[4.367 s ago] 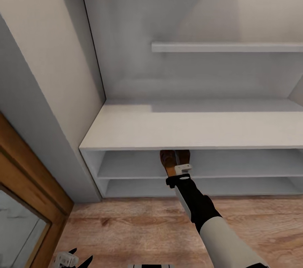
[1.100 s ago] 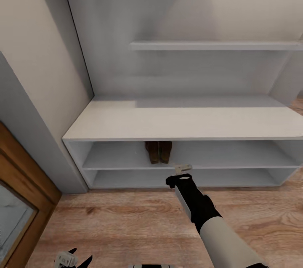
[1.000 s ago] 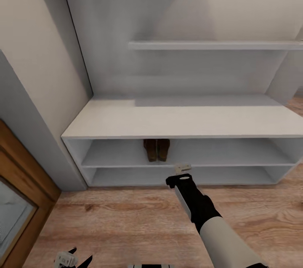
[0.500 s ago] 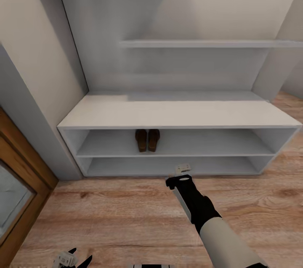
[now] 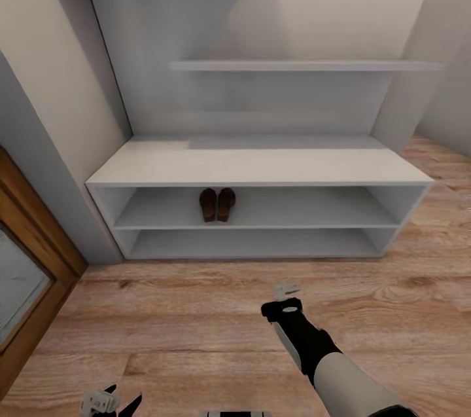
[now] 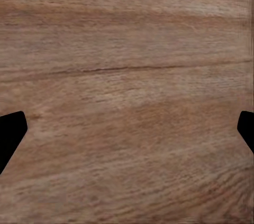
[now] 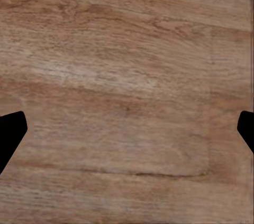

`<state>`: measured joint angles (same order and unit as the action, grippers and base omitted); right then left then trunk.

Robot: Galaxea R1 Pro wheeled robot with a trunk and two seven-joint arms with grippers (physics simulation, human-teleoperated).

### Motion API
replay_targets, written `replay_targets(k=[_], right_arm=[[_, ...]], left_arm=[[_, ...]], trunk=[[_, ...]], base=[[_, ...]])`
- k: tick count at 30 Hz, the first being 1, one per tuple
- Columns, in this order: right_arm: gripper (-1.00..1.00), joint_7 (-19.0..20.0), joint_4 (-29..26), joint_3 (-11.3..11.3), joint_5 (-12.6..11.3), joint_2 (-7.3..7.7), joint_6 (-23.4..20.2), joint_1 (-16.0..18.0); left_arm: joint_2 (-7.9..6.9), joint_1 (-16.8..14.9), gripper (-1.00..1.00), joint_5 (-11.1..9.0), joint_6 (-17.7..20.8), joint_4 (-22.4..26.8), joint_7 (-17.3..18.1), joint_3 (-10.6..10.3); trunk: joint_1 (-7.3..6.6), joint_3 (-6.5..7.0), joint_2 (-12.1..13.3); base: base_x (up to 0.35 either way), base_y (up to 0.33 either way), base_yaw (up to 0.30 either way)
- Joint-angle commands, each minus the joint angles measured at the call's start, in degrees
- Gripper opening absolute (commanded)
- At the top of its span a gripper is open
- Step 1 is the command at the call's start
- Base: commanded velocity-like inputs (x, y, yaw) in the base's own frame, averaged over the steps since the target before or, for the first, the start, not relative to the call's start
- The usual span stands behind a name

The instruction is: Pick up the two gym shoes and the two sandals from the corridor floor and place them onto the hallstand (shoe rack) in the corridor, making sure they are on the rack and not on the floor. Arrange them so the two gym shoes are next to each other and the two sandals are next to each other.

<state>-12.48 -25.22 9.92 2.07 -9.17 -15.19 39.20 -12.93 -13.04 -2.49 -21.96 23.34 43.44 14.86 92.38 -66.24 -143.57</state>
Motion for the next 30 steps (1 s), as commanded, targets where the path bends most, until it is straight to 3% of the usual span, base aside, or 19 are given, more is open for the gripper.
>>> replay_targets(k=[1,2,10,11,14,20,21,30], right_arm=[[1.0,-0.26,1.31,0.36,0.21,0.54,1.53,-0.02],[1.0,-0.18,5.81,0.36,0.22,1.9,7.4,-0.1],[1.0,-0.11,16.61,0.38,0.31,4.58,20.34,-0.16],[1.0,-0.1,20.98,0.43,0.4,6.04,25.86,-0.17],[1.0,-0.09,23.09,0.44,0.4,7.62,30.16,-0.98],[1.0,-0.18,23.58,0.45,0.36,8.58,31.47,-2.44],[1.0,-0.25,23.59,0.47,0.38,8.67,31.79,-4.35],[1.0,-0.28,23.55,0.5,0.42,8.65,33.34,-5.95]], left_arm=[[0.01,-0.04,1.0,-0.26,0.07,-0.05,0.24,0.23],[0.01,-0.03,1.0,-0.29,0.07,-0.05,-0.5,0.27],[0.01,-0.05,1.0,-0.38,0.07,0.11,-2.15,0.39],[0.01,-0.05,1.0,-0.4,0.07,0.18,-3.36,0.42],[0.08,-0.05,1.0,-0.45,0.02,0.04,-5.14,0.34],[0.09,-0.05,1.0,-0.5,-0.08,-0.1,-5.75,0.12],[0.04,-0.04,1.0,-0.5,-0.1,-0.19,-5.85,0.15],[0.05,0.01,1.0,-0.49,-0.1,-0.26,-5.9,0.16]], trunk=[[-0.04,-0.04,-0.02],[-0.04,-0.04,-0.02],[-0.04,-0.04,-0.02],[-0.04,-0.04,-0.02],[-0.04,-0.04,-0.02],[-0.04,-0.04,-0.02],[-0.04,-0.04,-0.02],[-0.04,-0.04,-0.02]], base=[[-0.265,-0.196,0.0],[-0.266,-0.196,0.0],[-0.268,-0.195,0.0],[-0.276,-0.176,0.0],[-0.29,-0.146,0.0],[-0.268,-0.115,0.0],[-0.032,-0.015,0.0],[-0.012,-0.006,0.0]])
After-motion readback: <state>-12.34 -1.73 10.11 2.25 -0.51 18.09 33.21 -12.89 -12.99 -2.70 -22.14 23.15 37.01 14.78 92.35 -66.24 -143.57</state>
